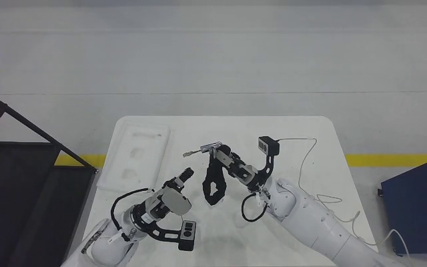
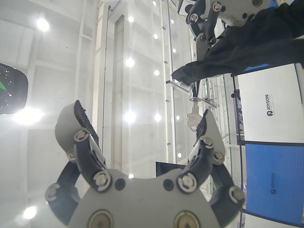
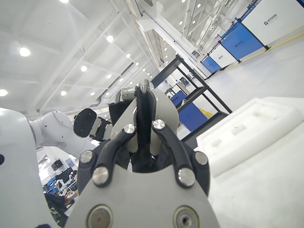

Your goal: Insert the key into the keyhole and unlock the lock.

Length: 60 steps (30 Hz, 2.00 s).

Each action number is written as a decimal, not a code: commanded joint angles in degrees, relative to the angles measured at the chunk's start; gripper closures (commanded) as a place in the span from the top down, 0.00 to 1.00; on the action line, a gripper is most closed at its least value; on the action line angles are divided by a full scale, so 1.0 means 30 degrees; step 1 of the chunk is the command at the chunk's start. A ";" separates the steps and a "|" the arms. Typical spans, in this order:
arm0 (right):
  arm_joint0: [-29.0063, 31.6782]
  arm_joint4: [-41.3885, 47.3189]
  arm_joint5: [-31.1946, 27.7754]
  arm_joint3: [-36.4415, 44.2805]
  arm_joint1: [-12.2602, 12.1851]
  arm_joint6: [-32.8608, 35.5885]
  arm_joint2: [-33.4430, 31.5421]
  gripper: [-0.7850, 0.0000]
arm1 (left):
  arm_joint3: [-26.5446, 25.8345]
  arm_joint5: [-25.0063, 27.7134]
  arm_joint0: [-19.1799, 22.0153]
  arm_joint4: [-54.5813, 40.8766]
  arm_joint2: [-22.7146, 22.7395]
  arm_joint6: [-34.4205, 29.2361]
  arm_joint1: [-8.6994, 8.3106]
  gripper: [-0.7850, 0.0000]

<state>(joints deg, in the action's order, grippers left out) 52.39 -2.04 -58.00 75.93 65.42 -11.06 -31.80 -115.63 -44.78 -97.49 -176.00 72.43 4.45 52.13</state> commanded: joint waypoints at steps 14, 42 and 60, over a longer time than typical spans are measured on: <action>0.0000 0.0000 0.0000 0.0000 0.0000 0.0000 0.0000 0.00 | -0.1087 0.2935 0.1759 1.7730 0.3430 -0.0430 -0.0324 1.00; 0.0000 0.0000 0.0000 0.0000 0.0000 0.0000 0.0000 0.00 | -0.5845 0.9416 0.1585 4.4661 0.3253 -0.5779 -0.0810 1.00; 0.0000 0.0000 0.0000 0.0000 0.0000 0.0000 0.0000 0.00 | -0.6322 0.8069 0.1653 5.3609 0.1989 -0.6449 -0.1060 1.00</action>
<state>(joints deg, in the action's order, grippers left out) 52.39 -2.04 -58.00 75.93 65.42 -11.06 -31.80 -134.64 -20.06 -92.59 -18.84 79.18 -14.11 48.92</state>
